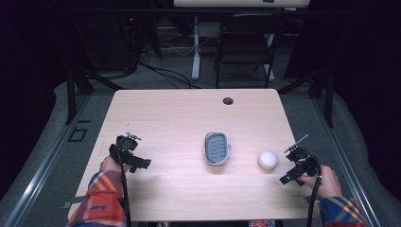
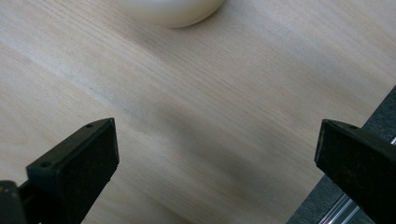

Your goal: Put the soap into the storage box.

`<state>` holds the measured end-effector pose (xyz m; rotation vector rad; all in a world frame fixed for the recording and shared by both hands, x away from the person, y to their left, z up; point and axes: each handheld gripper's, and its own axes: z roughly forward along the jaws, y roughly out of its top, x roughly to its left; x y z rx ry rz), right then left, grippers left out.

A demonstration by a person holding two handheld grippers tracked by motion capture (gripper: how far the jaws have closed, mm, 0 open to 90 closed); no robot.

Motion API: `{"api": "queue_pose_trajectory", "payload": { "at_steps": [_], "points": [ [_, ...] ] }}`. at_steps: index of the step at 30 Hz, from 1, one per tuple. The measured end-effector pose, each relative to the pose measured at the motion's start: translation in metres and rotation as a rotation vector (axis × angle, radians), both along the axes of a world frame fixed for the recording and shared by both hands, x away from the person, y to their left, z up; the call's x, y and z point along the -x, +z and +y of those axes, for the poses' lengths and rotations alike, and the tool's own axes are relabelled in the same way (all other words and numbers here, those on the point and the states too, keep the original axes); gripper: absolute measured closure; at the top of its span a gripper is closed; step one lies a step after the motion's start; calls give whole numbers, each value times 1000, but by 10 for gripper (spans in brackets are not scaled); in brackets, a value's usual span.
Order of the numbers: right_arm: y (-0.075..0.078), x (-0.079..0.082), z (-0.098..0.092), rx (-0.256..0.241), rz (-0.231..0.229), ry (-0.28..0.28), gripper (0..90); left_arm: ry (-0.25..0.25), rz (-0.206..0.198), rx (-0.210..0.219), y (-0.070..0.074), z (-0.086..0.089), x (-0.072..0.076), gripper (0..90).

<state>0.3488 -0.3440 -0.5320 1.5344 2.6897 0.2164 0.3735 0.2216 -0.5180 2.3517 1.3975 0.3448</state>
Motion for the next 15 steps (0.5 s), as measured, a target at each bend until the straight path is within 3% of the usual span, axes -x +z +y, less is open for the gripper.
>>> {"api": "queue_pose_trajectory", "payload": {
  "at_steps": [4,7,8,9,11,12,13,15],
  "points": [
    [0,0,1,-4,-3,4,0,-3,2,-3,0,-1,0,2],
    [-2,2,3,-35,-33,-21,0,-5,6,-4,0,0,0,2],
    [0,0,3,-17,-17,-2,0,-4,6,-4,0,0,0,2],
    [-2,0,5,-24,-34,-11,0,-3,4,-4,0,0,0,2],
    [2,-3,6,29,-1,34,0,-3,3,-2,0,-1,0,2],
    [0,-2,7,16,-16,20,0,-9,2,-4,0,-1,0,2],
    [3,-4,7,49,6,50,0,-10,4,-5,0,-2,0,2],
    [0,-3,10,13,-20,24,0,-13,5,-5,0,-2,0,2]
  ]
}}
